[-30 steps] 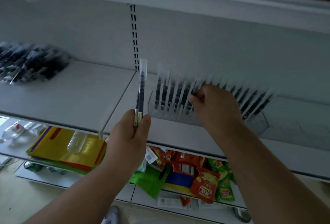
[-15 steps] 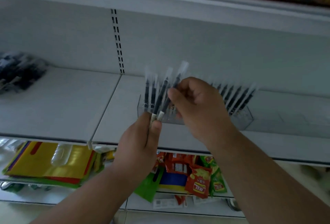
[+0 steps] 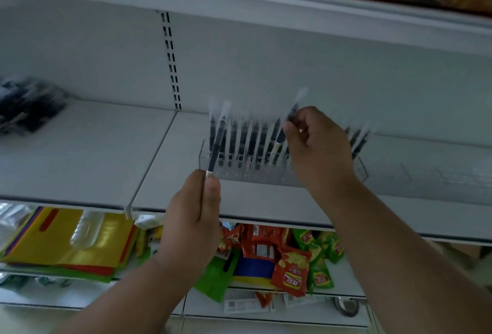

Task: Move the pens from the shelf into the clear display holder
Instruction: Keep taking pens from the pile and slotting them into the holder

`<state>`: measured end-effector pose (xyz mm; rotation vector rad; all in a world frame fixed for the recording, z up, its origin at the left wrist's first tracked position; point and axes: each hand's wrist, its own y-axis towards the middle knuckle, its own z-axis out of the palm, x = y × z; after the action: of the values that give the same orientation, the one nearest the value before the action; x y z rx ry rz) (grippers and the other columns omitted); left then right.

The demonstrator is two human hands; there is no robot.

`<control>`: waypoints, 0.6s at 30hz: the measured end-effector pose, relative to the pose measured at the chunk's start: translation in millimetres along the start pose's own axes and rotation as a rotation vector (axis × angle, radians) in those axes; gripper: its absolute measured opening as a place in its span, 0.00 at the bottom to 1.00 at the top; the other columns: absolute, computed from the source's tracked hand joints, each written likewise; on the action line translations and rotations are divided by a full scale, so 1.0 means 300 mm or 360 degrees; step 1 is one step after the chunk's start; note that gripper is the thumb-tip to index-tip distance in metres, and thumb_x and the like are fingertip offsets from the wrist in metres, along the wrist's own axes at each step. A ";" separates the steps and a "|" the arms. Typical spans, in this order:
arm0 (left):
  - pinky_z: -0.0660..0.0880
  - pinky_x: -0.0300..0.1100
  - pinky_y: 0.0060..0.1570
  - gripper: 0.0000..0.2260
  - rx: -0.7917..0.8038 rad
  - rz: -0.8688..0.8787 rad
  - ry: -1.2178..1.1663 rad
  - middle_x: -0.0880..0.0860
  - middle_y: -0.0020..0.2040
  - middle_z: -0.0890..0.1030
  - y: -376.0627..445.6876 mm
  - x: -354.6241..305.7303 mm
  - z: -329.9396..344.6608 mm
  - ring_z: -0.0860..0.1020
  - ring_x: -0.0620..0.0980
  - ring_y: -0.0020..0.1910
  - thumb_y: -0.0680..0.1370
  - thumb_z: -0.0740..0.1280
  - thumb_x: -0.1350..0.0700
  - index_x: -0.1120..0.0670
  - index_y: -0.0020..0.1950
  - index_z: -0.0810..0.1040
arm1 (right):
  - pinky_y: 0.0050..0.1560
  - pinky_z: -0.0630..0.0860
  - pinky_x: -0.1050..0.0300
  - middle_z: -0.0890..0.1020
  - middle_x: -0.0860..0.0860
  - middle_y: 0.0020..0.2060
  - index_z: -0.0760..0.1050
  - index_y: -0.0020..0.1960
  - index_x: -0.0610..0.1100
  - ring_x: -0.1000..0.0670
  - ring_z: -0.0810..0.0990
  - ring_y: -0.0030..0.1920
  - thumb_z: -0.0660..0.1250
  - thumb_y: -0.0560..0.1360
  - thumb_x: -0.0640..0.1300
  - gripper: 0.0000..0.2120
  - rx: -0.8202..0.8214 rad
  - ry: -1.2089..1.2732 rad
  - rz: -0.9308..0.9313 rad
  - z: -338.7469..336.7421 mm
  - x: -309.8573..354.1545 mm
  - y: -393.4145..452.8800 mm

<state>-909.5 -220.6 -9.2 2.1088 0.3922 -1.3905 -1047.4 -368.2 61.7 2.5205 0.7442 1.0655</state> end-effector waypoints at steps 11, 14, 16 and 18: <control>0.68 0.56 0.28 0.17 -0.0033 0.0013 0.0087 0.47 0.31 0.69 0.001 -0.033 -0.015 0.66 0.44 0.28 0.79 0.51 0.37 0.46 0.38 0.65 | 0.33 0.66 0.60 0.73 0.55 0.35 0.71 0.44 0.48 0.57 0.72 0.33 0.63 0.81 0.48 0.07 -0.0103 -0.0014 -0.0041 0.037 -0.008 0.004; 0.66 0.50 0.26 0.17 -0.0028 0.0004 0.0058 0.47 0.30 0.69 -0.013 -0.025 -0.017 0.65 0.43 0.28 0.79 0.51 0.37 0.47 0.38 0.65 | 0.35 0.66 0.58 0.75 0.53 0.35 0.72 0.44 0.46 0.52 0.74 0.36 0.63 0.81 0.49 0.09 0.0002 -0.0120 -0.0020 0.055 -0.031 -0.011; 0.65 0.46 0.26 0.17 -0.0031 0.0007 0.0052 0.46 0.30 0.69 -0.017 -0.020 -0.016 0.65 0.43 0.27 0.79 0.51 0.37 0.46 0.38 0.65 | 0.35 0.69 0.57 0.76 0.52 0.35 0.72 0.44 0.46 0.51 0.75 0.36 0.64 0.80 0.51 0.10 0.0120 -0.0204 0.0035 0.074 -0.044 -0.026; 0.65 0.46 0.26 0.16 -0.0022 0.0003 0.0065 0.45 0.30 0.69 -0.018 -0.014 -0.012 0.65 0.43 0.27 0.79 0.51 0.37 0.45 0.37 0.65 | 0.36 0.71 0.58 0.78 0.53 0.36 0.73 0.44 0.47 0.52 0.77 0.36 0.65 0.79 0.53 0.12 0.0201 -0.0264 0.0117 0.087 -0.048 -0.038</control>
<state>-911.4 -213.9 -6.0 2.1290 0.4151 -1.3415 -1040.7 -369.0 30.6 2.7221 0.6970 0.8423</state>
